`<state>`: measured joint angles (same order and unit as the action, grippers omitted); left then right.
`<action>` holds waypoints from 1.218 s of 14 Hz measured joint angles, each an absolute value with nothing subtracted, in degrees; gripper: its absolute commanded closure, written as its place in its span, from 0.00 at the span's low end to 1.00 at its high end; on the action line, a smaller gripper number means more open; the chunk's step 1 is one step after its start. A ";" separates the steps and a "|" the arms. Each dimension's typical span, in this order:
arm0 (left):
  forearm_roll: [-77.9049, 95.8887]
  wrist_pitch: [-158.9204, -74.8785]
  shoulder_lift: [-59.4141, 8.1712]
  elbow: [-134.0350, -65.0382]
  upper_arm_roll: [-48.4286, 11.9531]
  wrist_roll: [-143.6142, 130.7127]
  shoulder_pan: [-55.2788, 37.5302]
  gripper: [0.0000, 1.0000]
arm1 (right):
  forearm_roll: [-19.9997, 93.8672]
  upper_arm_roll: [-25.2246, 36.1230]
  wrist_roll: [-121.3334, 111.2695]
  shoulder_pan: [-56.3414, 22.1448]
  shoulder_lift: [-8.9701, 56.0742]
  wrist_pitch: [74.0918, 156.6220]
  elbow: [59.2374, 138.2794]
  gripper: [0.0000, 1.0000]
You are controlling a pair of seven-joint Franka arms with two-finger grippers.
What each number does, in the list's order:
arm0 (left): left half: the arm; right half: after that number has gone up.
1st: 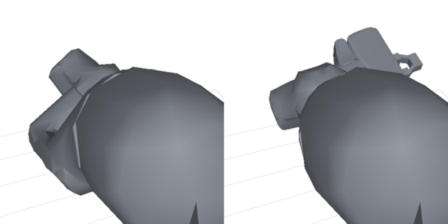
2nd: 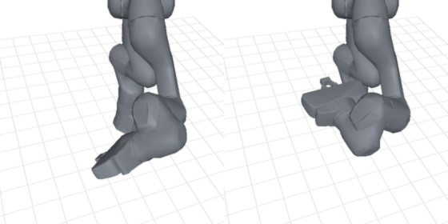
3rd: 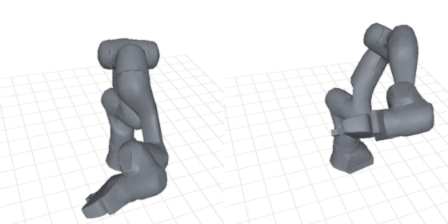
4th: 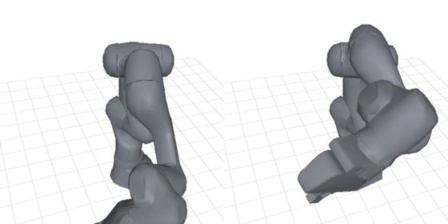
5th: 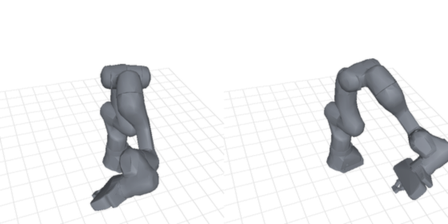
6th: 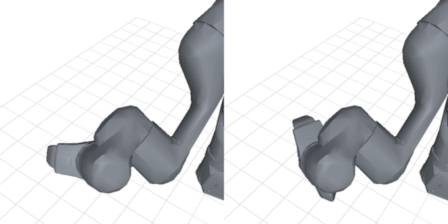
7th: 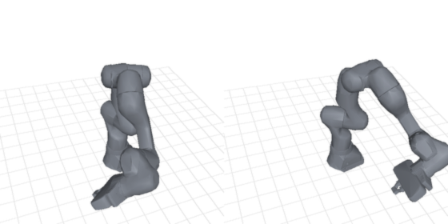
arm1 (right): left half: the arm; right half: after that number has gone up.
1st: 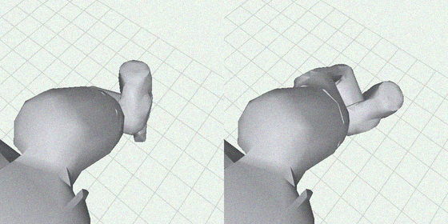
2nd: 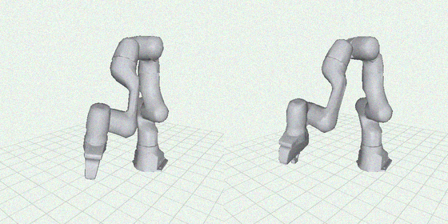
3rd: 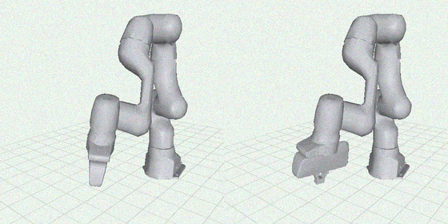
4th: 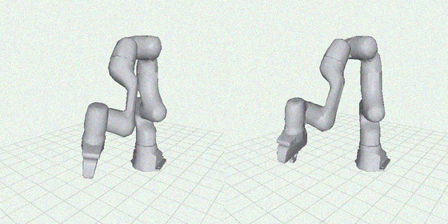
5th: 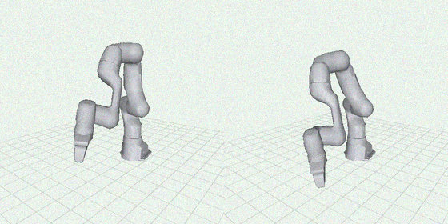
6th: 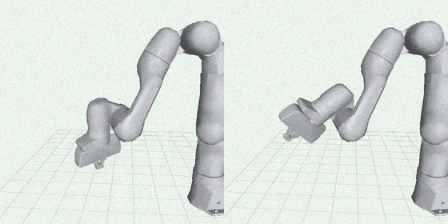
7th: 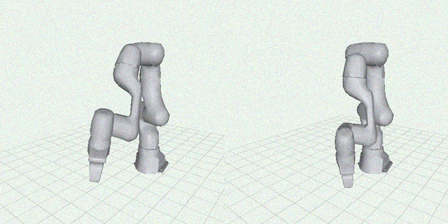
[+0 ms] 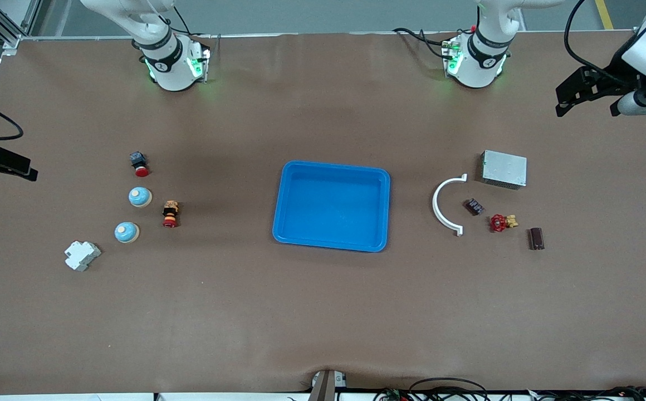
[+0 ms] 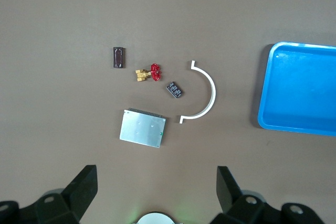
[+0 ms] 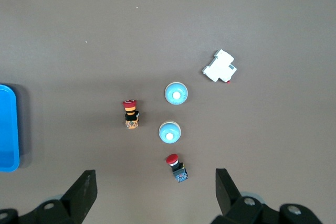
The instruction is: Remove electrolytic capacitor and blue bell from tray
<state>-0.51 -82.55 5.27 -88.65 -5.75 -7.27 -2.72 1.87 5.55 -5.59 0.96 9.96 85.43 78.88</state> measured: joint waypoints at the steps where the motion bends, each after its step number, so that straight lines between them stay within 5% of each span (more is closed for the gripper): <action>1: -0.51 -82.55 5.27 -88.65 -5.75 -7.27 -2.71 0.00 | 1.87 5.40 -5.59 0.95 9.49 85.42 78.74 0.00; 17: -0.51 -82.73 5.27 -88.40 -5.22 -7.27 -2.29 0.00 | 1.86 1.01 -1.61 0.86 5.02 79.39 78.59 0.00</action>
<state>-0.51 -82.73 5.27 -88.40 -5.22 -7.27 -2.29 1.86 1.01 -1.61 0.86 5.02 79.39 78.59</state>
